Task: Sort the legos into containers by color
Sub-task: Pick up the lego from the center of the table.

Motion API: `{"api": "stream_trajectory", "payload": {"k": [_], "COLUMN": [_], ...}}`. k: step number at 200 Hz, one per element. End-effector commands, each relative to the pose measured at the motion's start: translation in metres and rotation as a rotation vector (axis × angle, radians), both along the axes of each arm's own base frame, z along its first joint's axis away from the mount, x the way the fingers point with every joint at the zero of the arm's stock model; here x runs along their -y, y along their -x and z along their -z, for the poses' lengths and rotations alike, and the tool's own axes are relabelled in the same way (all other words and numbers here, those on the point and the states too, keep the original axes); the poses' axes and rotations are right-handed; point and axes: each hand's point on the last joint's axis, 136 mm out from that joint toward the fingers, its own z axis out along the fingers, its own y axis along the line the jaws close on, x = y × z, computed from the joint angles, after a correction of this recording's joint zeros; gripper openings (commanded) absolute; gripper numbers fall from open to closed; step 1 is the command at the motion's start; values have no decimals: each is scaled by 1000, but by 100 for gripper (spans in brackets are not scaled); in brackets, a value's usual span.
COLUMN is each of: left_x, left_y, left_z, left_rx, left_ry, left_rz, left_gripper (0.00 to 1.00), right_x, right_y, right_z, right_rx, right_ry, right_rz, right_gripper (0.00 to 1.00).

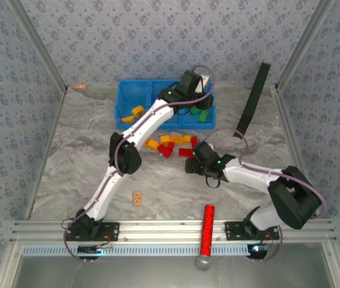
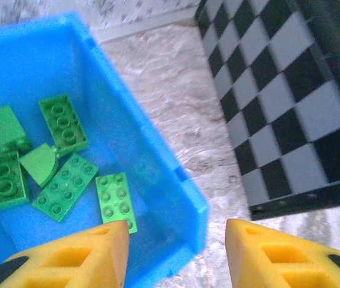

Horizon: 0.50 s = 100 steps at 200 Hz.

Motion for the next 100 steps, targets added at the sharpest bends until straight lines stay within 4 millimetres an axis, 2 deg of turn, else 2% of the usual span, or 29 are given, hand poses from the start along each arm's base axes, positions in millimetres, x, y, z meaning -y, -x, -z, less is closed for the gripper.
{"api": "stream_trajectory", "payload": {"k": [1, 29, 51, 69, 70, 73, 87, 100], "left_x": [-13, -31, -54, -92, -95, -104, -142, -180], "left_y": [23, 39, 48, 48, 47, 49, 53, 60], "left_z": [-53, -60, -47, -18, -20, -10, 13, 27], "left_rx": [60, 72, 80, 43, 45, 22, -44, -87], "left_ry": [8, -36, -99, -158, -153, -161, -165, -180], "left_rz": [76, 96, 82, -4, -11, -25, -95, -165], "left_gripper": [46, 46, 47, 47, 47, 47, 47, 47], "right_x": [-8, -12, -16, -21, -21, -21, -22, -23], "right_y": [-8, -14, -19, -23, -23, -23, -25, -26], "right_z": [1, 10, 14, 10, 10, 10, 11, 11], "right_rx": [5, -10, -14, -3, -3, -3, -5, -5], "right_ry": [-12, 2, 11, 10, 10, 13, 22, 21], "right_rz": [20, 16, 3, -19, -19, -20, -29, -33], "right_gripper": [75, 70, 63, 57, 57, 56, 51, 47]}}
